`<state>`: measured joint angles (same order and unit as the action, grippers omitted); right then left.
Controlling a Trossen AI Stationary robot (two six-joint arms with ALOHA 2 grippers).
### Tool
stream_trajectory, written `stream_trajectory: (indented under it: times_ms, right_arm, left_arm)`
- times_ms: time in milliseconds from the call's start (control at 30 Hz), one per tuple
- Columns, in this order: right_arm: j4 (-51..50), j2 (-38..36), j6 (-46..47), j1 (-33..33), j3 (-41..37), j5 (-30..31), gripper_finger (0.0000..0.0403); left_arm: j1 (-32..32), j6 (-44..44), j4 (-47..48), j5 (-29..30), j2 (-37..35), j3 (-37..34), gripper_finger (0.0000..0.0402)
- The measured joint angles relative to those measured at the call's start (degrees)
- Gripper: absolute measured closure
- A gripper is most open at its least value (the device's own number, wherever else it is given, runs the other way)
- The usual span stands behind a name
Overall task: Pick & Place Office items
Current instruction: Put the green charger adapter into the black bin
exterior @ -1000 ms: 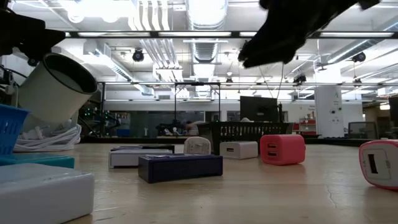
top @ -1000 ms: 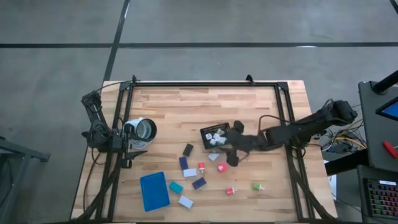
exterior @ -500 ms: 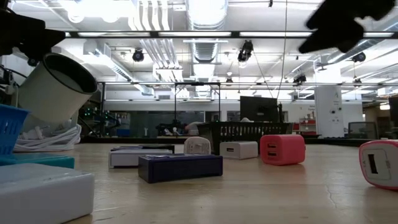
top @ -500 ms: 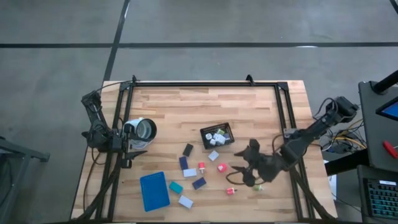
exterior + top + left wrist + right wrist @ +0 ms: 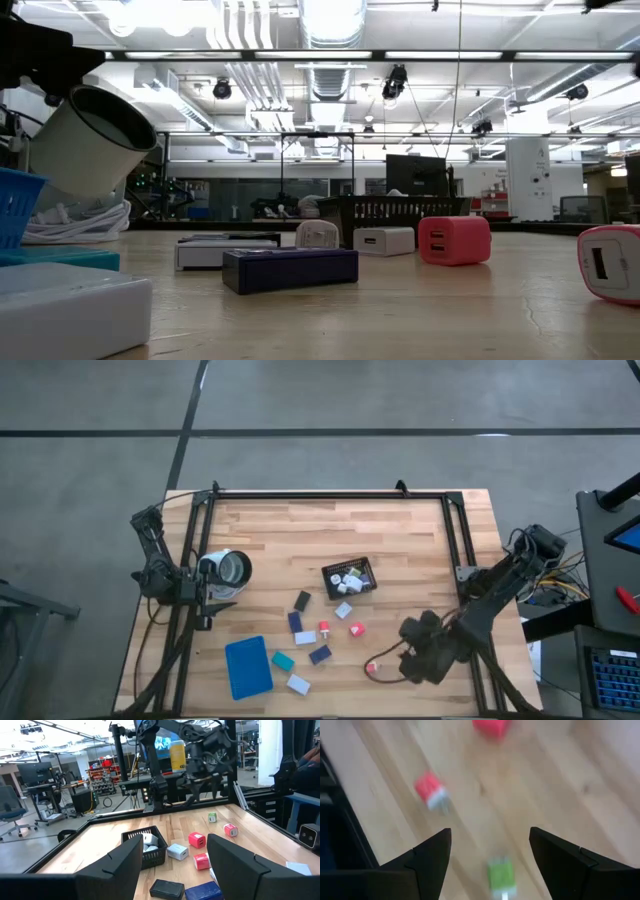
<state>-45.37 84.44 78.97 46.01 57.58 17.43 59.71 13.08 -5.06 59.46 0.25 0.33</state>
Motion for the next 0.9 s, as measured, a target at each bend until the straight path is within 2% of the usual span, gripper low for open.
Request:
stream_trajectory:
  times_ms: [167, 267, 533, 900]
  right_arm:
    - [-7.5, 7.1, 3.1, 0.6, 6.6, -9.8, 0.014]
    - [-11.3, 11.4, 2.8, 0.6, 10.3, -12.7, 0.0138]
    - [-14.4, 18.6, -2.2, 0.9, 17.2, -13.0, 0.0146]
    - [-17.0, 18.3, -1.5, 0.9, 16.7, -13.6, 0.0152]
  left_arm:
    - [0.0, 0.0, 0.0, 0.0, 0.0, 0.0, 0.0177]
    - [0.0, 0.0, 0.0, 0.0, 0.0, 0.0, 0.0177]
    - [0.0, 0.0, 0.0, 0.0, 0.0, 0.0, 0.0177]
    - [0.0, 0.0, 0.0, 0.0, 0.0, 0.0, 0.0177]
